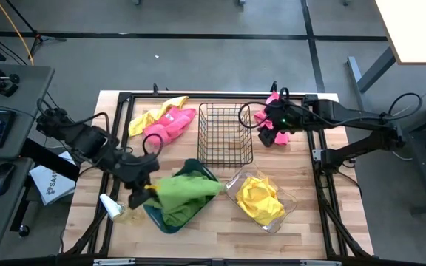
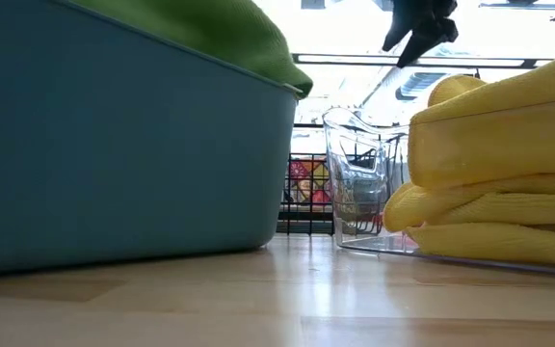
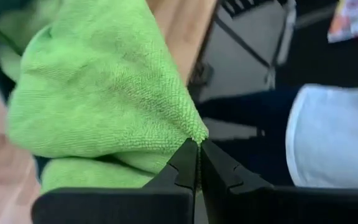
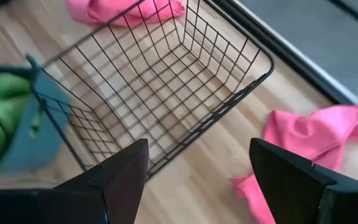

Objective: Sort microfiber towel by color & place in baskets
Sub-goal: Put the green towel into the blue bin

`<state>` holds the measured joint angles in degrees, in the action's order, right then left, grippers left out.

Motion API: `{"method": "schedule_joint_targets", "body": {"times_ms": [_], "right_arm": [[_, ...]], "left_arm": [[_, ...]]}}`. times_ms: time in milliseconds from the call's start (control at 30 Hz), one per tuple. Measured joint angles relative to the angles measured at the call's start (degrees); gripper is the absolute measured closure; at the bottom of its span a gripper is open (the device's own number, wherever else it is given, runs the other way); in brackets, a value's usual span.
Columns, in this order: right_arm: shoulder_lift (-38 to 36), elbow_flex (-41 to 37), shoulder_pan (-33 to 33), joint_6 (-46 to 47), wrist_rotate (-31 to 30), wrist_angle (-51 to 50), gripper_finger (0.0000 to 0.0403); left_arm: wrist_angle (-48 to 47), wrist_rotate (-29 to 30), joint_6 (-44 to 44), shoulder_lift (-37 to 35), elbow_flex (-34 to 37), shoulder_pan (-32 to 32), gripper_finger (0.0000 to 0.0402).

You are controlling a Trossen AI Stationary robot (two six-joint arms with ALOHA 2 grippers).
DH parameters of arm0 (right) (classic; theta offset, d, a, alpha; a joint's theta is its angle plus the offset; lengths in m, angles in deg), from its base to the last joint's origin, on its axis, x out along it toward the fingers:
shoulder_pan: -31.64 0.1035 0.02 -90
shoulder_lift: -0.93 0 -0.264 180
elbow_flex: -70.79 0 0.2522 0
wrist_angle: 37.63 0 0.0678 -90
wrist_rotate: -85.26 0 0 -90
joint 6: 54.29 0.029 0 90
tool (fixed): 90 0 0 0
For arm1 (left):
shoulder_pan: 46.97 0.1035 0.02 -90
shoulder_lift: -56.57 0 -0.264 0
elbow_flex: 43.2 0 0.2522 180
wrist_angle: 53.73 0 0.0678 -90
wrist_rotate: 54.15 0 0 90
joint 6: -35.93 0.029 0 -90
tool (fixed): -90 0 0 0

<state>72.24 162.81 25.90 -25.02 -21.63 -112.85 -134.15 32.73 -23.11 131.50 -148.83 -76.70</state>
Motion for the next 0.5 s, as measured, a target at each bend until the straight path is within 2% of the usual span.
{"method": "schedule_joint_targets", "body": {"times_ms": [133,300,400,500], "right_arm": [[0.0,0.0,1.69,8.45,-0.03,1.27,0.0126],[0.0,0.0,5.27,17.42,-0.92,2.58,0.0126],[0.0,0.0,7.75,20.26,-3.05,2.52,0.0126],[0.0,0.0,9.85,22.6,-4.94,2.5,0.0126]], "left_arm": [[-1.42,-5.37,2.26,0.29,-0.02,-1.03,0.0401],[-9.68,-11.55,4.14,0.4,-0.02,-1.16,0.0401],[-13.44,-10.92,7.14,0.2,-0.02,-0.97,0.0401],[-11.02,-7.14,12.0,0.63,-0.02,0.4,0.0401]]}}
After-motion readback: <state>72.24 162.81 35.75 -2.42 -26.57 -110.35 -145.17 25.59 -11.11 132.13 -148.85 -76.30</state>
